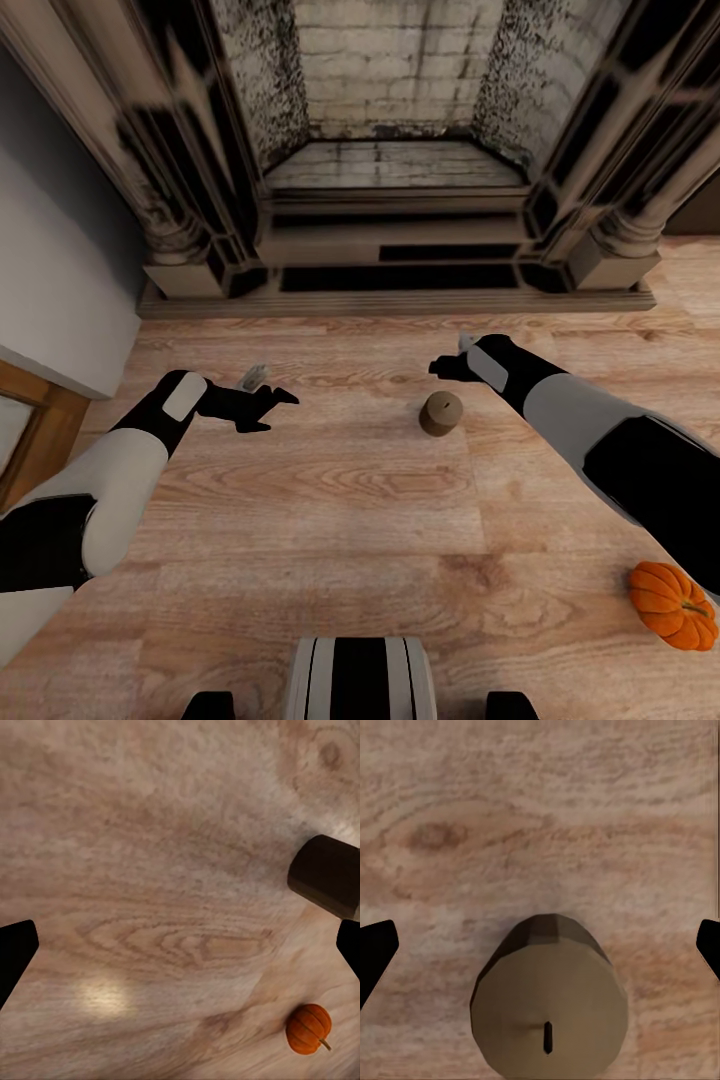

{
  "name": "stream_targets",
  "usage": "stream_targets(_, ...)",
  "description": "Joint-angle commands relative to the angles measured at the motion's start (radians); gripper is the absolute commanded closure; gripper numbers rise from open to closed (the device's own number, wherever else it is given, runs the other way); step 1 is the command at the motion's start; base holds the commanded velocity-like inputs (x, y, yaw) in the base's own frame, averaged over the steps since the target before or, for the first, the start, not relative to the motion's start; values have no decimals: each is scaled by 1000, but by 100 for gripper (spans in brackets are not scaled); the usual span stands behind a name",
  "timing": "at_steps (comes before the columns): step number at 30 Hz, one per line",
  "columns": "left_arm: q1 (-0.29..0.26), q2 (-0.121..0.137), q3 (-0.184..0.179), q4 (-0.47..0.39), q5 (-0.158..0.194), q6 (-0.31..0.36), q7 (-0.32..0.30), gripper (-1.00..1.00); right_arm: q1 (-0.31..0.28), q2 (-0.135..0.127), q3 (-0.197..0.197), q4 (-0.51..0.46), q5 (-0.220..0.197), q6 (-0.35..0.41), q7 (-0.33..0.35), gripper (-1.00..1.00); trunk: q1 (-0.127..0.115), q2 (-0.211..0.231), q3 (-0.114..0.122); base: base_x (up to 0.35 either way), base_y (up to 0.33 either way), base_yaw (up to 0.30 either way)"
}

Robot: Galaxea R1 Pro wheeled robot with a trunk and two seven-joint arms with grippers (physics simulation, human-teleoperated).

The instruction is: Place each of the two pumpkins and all three candles from the living room inside a cabinet in the living room (use any cabinet), then make sure every cabinet is closed, and position the cauldron so it is next to a table in the living room.

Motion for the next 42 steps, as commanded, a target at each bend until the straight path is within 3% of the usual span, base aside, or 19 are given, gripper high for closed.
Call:
stream_targets(1, 0, -2, 6, 0, -10, 5, -8, -100, 0, -2, 7, -3, -11, -1, -8, -100, 0, 0, -1, 0, 0, 0)
stream_targets(9, 0, -1, 4, 0, -10, 5, -8, -100, 0, -4, 9, 1, -12, -9, -8, -100, 0, 0, -1, 0, 0, 0)
stream_targets(26, 0, -3, 4, 0, -10, 5, -8, -100, 0, -1, 12, 3, -12, -10, -11, -100, 7, -4, -66, 0, 0, 0)
stream_targets(42, 0, -2, 4, 0, -10, 5, -8, -100, 0, 3, 13, 1, -15, -10, -9, -100, 7, -4, -66, 0, 0, 0)
